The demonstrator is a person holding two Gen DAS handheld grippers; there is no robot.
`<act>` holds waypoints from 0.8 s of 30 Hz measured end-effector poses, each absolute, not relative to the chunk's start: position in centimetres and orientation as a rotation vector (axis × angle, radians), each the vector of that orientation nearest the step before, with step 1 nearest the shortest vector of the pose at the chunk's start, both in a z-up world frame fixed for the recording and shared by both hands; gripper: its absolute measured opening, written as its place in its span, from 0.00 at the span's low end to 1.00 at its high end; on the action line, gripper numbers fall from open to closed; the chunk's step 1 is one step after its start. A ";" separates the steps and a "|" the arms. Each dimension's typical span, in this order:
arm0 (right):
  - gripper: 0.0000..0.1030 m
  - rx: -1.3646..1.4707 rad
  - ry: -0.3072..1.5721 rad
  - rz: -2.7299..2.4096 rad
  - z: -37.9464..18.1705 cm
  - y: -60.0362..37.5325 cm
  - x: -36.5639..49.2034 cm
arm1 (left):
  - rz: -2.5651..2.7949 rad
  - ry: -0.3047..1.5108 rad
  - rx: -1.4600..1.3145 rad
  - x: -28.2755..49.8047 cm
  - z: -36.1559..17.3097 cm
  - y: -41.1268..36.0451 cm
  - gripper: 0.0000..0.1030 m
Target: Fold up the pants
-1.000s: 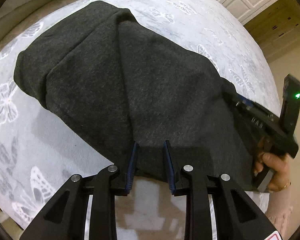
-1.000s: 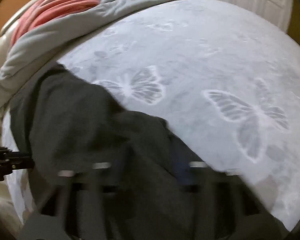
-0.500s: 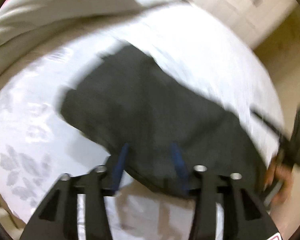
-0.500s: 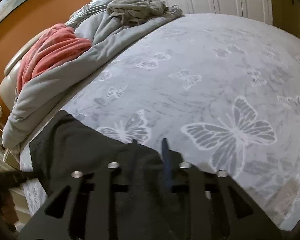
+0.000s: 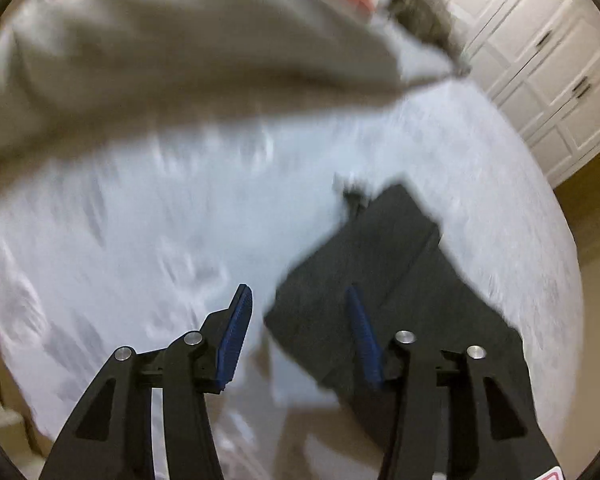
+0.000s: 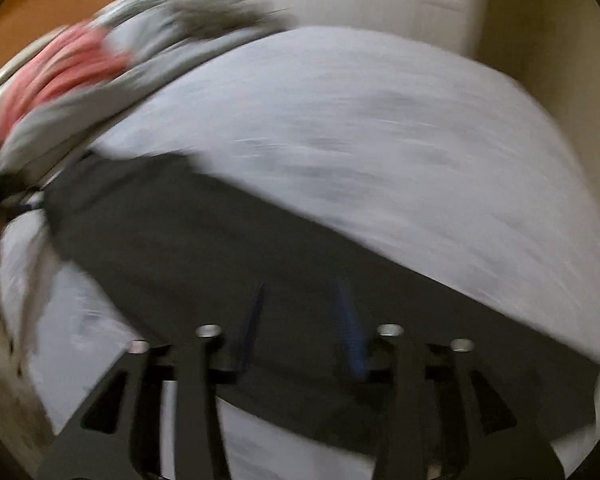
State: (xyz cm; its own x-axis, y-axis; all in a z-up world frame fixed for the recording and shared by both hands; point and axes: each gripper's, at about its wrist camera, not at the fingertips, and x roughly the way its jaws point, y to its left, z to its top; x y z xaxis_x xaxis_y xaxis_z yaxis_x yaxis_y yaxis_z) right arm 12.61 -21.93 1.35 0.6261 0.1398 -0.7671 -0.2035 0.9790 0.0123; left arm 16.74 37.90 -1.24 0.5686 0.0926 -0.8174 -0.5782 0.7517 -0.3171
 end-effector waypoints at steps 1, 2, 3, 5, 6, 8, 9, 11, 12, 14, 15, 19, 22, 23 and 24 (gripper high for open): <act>0.45 -0.033 0.867 0.154 1.3 -24.6 11.5 | 0.406 0.879 -0.604 16.8 -0.5 37.7 0.44; 0.45 0.012 0.862 0.127 1.1 -26.4 10.5 | 0.363 0.913 -0.622 16.7 -0.5 38.0 0.48; 0.45 0.081 0.847 0.110 0.5 -28.4 9.2 | 0.315 0.967 -0.664 16.7 -1.0 38.0 0.48; 0.45 0.177 0.818 0.118 -0.7 -29.9 7.6 | 0.191 1.038 -0.853 16.2 -3.0 37.6 0.50; 0.45 0.214 0.842 0.098 -1.5 -30.1 7.4 | 0.178 1.054 -0.921 16.0 -3.6 37.9 0.51; 0.45 0.281 0.917 0.144 -2.8 -29.3 8.4 | 0.181 1.063 -1.033 15.7 -4.8 38.1 0.51; 0.44 0.284 0.911 0.174 -2.8 -28.5 8.5 | 0.178 1.060 -1.063 15.8 -5.1 38.3 0.51; 0.45 0.221 0.910 0.178 -2.8 -26.3 9.0 | 0.153 1.023 -1.101 15.8 -5.1 38.8 0.48; 0.45 0.202 0.905 0.193 -2.8 -25.5 9.2 | 0.137 1.011 -1.109 16.1 -5.1 39.1 0.24; 0.45 0.187 0.873 0.222 -2.3 -24.3 9.2 | 0.094 0.962 -1.093 16.6 -3.4 39.6 0.03; 0.45 0.174 0.861 0.235 -2.1 -24.0 9.1 | 0.063 0.913 -1.056 16.6 -1.7 39.6 0.03; 0.45 0.122 0.795 0.258 -1.1 -23.5 8.4 | -0.122 0.621 -0.809 15.3 6.5 36.4 0.04; 0.46 0.124 0.811 0.254 -1.3 -23.7 8.5 | 0.054 0.731 -0.643 16.6 3.0 35.9 0.05; 0.46 0.125 0.821 0.250 -1.5 -23.8 8.6 | 0.094 0.847 -0.701 17.9 -0.6 36.8 0.05; 0.46 0.124 0.832 0.240 -1.7 -23.9 8.7 | 0.122 0.920 -0.744 18.3 -3.0 37.4 0.05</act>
